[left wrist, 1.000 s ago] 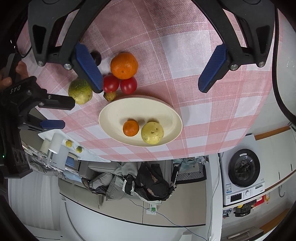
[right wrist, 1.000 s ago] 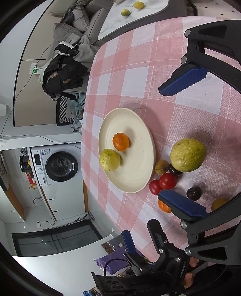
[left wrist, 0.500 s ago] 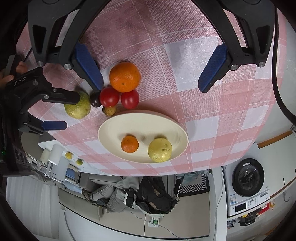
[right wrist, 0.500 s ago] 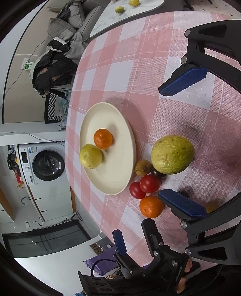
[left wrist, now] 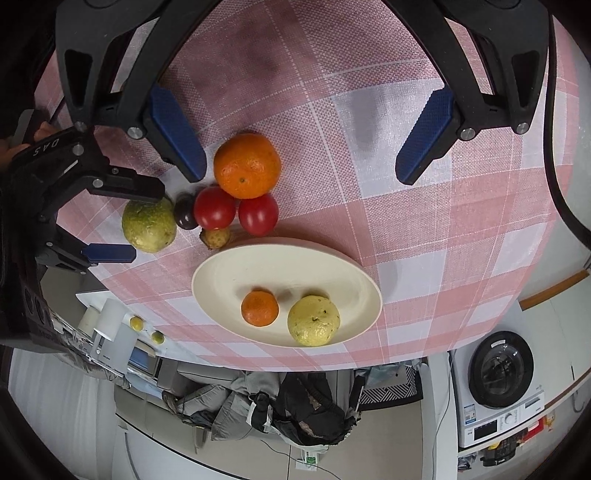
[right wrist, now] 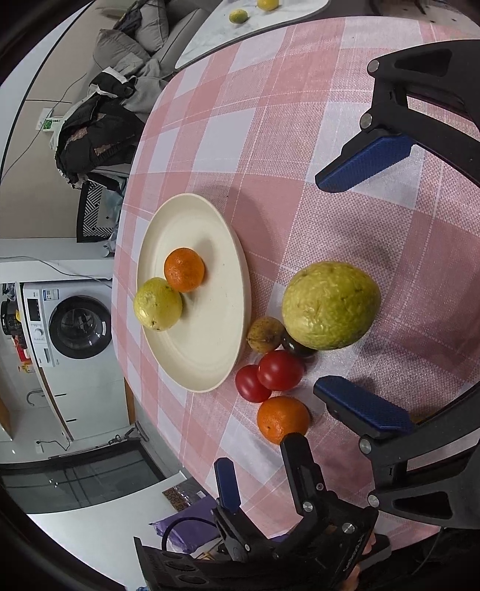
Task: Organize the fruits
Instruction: 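Grasp the bumpy green guava with the right gripper while the left gripper grasps the other orange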
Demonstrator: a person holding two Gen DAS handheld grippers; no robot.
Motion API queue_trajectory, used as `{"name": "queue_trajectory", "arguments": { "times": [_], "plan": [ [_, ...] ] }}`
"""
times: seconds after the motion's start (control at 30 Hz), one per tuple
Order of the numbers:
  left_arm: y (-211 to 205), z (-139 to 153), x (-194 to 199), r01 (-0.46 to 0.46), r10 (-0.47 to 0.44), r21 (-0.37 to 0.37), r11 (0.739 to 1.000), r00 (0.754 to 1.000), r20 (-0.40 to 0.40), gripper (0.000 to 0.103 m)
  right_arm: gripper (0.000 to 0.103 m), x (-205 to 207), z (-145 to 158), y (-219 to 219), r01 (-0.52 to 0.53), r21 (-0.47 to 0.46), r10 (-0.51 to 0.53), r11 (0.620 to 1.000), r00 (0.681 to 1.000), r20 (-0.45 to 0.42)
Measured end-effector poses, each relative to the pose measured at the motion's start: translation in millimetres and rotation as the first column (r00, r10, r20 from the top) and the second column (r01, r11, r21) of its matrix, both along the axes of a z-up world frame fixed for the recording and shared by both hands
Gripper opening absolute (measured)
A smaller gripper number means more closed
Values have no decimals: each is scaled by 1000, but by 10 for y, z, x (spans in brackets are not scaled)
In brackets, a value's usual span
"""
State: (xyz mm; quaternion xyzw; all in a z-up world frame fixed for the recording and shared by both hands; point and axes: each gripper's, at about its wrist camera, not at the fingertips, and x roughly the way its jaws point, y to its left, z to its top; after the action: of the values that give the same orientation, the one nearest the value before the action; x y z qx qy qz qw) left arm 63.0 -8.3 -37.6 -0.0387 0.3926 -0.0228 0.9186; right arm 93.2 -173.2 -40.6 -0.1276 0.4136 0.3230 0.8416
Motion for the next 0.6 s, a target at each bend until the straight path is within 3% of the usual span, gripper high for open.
{"name": "queue_trajectory", "arguments": {
  "times": [0.6],
  "plan": [
    [-78, -130, 149, 39, -37, 24, 999, 996, -77, 102, 77, -69, -47, 65, -50, -15, 50, 999, 998, -27]
  ]
}}
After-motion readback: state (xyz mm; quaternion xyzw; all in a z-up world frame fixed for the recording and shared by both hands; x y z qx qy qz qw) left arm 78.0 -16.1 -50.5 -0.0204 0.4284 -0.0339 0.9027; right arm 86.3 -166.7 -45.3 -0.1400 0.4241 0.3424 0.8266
